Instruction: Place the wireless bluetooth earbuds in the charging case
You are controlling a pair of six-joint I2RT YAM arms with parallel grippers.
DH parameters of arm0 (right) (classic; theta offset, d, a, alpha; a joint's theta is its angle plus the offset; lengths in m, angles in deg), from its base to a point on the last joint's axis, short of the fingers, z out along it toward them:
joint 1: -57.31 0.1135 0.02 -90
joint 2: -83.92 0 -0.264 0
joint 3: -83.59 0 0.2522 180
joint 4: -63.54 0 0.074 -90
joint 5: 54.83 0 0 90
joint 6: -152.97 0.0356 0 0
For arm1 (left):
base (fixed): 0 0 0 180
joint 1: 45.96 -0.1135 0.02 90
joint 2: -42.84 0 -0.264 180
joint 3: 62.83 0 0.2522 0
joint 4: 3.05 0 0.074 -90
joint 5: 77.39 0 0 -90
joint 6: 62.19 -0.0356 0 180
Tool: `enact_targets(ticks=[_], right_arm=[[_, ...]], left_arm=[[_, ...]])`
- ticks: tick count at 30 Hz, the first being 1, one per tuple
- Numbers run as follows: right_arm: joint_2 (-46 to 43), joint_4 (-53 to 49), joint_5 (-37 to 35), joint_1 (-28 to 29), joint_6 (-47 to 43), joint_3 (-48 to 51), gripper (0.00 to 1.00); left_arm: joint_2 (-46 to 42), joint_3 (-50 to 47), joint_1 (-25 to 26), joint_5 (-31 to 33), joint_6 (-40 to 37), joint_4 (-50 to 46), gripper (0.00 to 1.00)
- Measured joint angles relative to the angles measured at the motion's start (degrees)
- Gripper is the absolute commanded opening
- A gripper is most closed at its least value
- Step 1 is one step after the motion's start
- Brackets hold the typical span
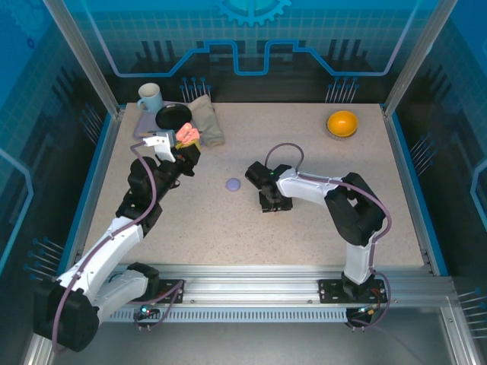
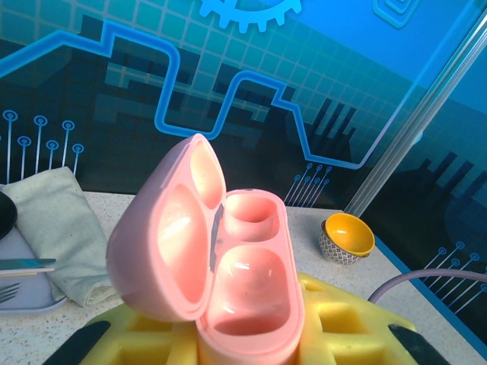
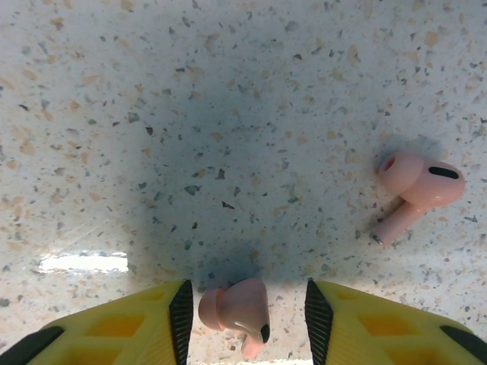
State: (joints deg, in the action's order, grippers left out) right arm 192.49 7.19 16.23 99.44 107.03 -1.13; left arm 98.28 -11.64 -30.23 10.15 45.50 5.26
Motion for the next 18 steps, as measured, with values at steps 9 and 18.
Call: enact_targets(ticks=[9,18], right_arm=[[0.6,0.1,-0.1,0.0,0.0,0.0,0.36],[-0.5,3.3,1.9,-0.7,0.1,2.2,0.31]], left_arm=[[0.0,0.0,0.0,0.0,0.0,-0.1,0.0],[0.1,0.0,0.0,0.0,0.0,-0.9,0.0]])
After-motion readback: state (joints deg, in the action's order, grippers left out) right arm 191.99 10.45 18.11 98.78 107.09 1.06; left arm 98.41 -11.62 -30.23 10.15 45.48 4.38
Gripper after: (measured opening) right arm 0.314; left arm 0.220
